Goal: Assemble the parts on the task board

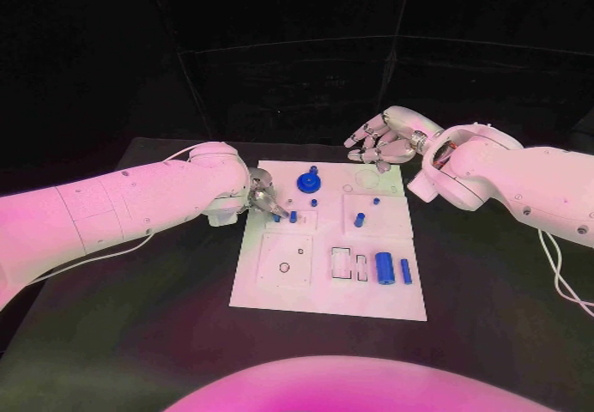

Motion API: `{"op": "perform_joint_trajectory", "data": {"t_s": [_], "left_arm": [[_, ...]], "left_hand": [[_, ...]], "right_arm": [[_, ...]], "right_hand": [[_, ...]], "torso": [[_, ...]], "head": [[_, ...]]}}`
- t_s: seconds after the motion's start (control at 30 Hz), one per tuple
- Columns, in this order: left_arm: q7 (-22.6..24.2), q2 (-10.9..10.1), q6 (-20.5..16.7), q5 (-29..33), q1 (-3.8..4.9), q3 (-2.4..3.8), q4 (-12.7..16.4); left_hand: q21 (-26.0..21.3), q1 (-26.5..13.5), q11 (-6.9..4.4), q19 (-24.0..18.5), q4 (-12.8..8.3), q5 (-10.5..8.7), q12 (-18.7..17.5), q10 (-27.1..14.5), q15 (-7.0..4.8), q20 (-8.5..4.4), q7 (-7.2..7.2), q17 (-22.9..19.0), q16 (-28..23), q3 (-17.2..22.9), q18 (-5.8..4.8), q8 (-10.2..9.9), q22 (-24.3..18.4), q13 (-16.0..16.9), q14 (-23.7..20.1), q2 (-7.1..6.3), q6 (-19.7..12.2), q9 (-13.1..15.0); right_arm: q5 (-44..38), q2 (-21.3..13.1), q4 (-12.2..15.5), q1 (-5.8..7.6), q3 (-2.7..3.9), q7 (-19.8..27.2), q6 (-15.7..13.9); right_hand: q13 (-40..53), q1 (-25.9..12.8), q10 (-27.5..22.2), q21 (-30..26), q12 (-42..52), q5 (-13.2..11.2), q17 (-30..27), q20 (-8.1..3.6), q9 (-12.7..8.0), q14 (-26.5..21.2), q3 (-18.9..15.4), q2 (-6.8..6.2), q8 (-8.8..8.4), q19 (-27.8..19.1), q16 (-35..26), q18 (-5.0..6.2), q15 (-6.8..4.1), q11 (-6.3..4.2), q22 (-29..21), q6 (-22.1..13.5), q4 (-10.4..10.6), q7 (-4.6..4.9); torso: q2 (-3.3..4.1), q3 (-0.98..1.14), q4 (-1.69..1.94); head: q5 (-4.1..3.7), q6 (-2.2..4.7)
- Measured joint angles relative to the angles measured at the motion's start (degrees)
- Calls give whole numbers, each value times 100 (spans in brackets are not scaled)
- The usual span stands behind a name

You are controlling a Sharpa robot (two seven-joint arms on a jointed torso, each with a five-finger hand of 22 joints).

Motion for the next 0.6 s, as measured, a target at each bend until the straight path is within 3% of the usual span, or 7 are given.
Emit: {"op": "perform_joint_trajectory", "data": {"t_s": [0.6], "left_arm": [[-10,-33,-77,-2,-13,-6,44]], "left_hand": [[22,-275,0,0,283,0,0,0,0,0,0,0,0,-189,0,38,0,12,0,-81,0,41]], "right_arm": [[4,2,-7,-2,0,10,0]], "right_hand": [[1,0,0,0,0,0,-7,0,0,0,0,0,0,0,0,0,0,0,-5,0,0,0]], "torso": [[1,-3,0]], "head": [[-14,-2]]}}
